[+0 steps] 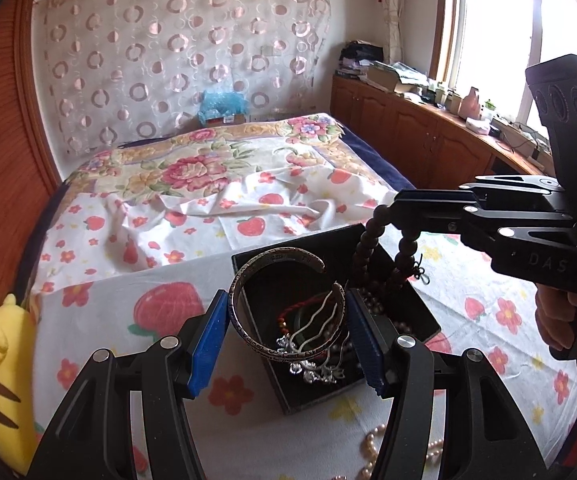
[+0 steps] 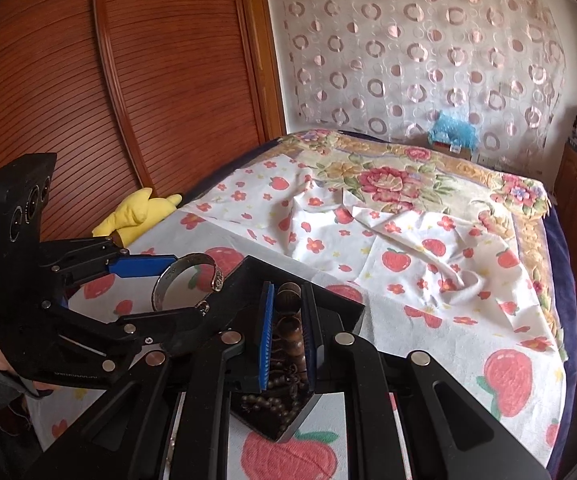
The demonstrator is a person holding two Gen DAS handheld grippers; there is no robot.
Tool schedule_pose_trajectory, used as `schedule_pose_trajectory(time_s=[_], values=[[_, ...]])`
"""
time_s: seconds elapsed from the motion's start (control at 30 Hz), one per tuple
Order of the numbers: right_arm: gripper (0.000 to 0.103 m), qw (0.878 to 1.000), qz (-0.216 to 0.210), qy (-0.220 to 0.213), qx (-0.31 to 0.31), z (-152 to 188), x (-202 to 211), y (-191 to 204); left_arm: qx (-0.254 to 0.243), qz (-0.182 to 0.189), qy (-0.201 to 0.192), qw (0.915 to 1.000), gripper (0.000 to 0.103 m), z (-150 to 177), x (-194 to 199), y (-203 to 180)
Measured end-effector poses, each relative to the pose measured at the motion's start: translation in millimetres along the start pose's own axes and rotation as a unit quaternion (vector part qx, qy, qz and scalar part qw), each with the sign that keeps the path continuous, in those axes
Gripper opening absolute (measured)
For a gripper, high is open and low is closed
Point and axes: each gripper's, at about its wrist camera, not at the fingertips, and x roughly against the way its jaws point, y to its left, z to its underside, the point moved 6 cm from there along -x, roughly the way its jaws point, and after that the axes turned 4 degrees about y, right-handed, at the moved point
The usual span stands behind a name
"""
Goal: Organize jewelry
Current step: 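Carry the bangle and beads over the black box and open both tools, then reach the left tool to the green gem pendant while the right tool reaches the pearl necklace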
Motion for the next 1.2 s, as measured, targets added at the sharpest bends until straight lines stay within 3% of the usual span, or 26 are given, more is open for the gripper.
schedule_pose_trajectory(time_s=[0.7, 0.83, 1.2], values=[[0.016, 0.999, 0.013, 0.019, -0.036, 36, -14, -25, -0.024, 0.008, 0.027, 0.9993, 0.056, -3, -30, -11], [0.016, 0.999, 0.015, 0.019, -0.038, 41, -11, -24, -0.023, 0.004, 0.021, 0.9995, 0.065, -1, -21, -14], [0.016, 0.999, 0.017, -0.008, -0.029, 66, 24, 4, -0.008, -0.01, 0.003, 0.9999, 0.065, 36, 20, -11]])
